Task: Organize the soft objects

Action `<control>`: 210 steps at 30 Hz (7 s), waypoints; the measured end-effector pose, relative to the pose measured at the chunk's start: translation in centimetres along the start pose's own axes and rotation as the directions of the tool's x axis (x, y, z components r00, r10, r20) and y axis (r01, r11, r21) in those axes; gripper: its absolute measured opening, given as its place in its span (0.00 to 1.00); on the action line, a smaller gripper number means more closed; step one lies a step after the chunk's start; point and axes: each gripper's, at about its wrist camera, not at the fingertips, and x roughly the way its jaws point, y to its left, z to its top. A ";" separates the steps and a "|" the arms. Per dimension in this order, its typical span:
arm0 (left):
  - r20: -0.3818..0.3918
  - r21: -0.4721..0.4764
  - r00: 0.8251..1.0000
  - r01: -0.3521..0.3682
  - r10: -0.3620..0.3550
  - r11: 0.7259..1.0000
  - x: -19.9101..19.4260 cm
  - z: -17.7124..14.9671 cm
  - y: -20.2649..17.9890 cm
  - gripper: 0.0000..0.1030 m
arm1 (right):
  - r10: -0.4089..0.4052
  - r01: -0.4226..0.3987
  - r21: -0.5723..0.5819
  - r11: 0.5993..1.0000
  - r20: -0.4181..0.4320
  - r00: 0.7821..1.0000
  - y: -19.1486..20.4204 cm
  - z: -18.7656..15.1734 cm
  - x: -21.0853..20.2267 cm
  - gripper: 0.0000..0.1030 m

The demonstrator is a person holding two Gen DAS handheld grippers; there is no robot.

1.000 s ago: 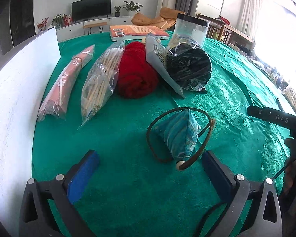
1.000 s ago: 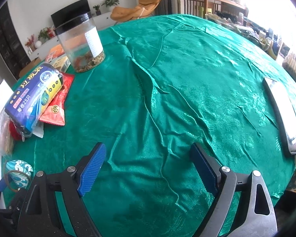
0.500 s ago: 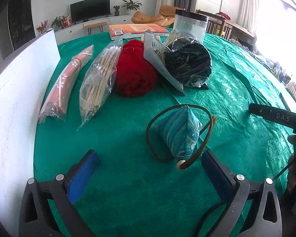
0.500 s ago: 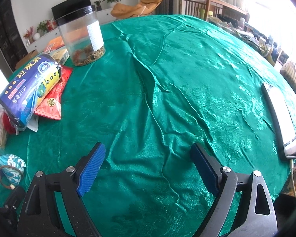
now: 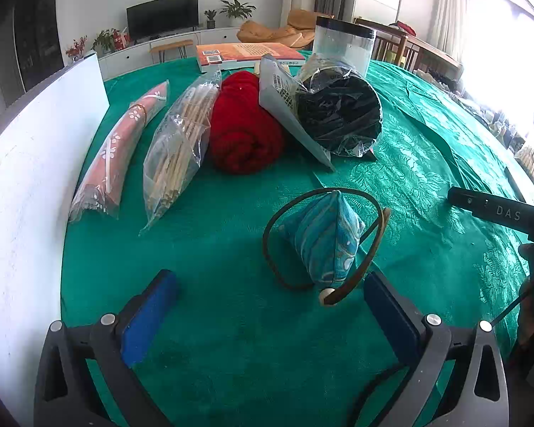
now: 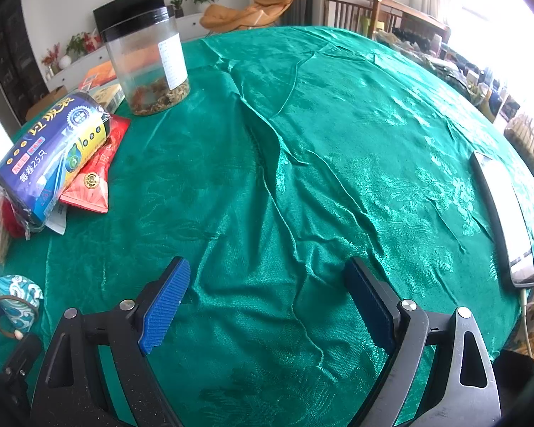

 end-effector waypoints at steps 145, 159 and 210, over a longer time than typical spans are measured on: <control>0.009 -0.015 1.000 0.017 -0.017 1.000 -0.1 0.1 0.1 1.00 | 0.114 -0.118 -0.322 0.939 -0.031 0.993 -0.4 4.1 1.5 0.72; 0.005 -0.007 1.000 0.008 -0.008 1.000 0.0 0.2 -0.1 1.00 | 0.109 -0.110 -0.196 0.974 -0.014 0.994 -0.1 3.1 2.4 0.91; -0.079 0.013 0.996 0.048 -0.047 0.999 1.6 3.7 -3.3 0.71 | 0.331 -0.331 0.017 0.944 -0.027 0.943 -4.9 5.9 0.2 0.92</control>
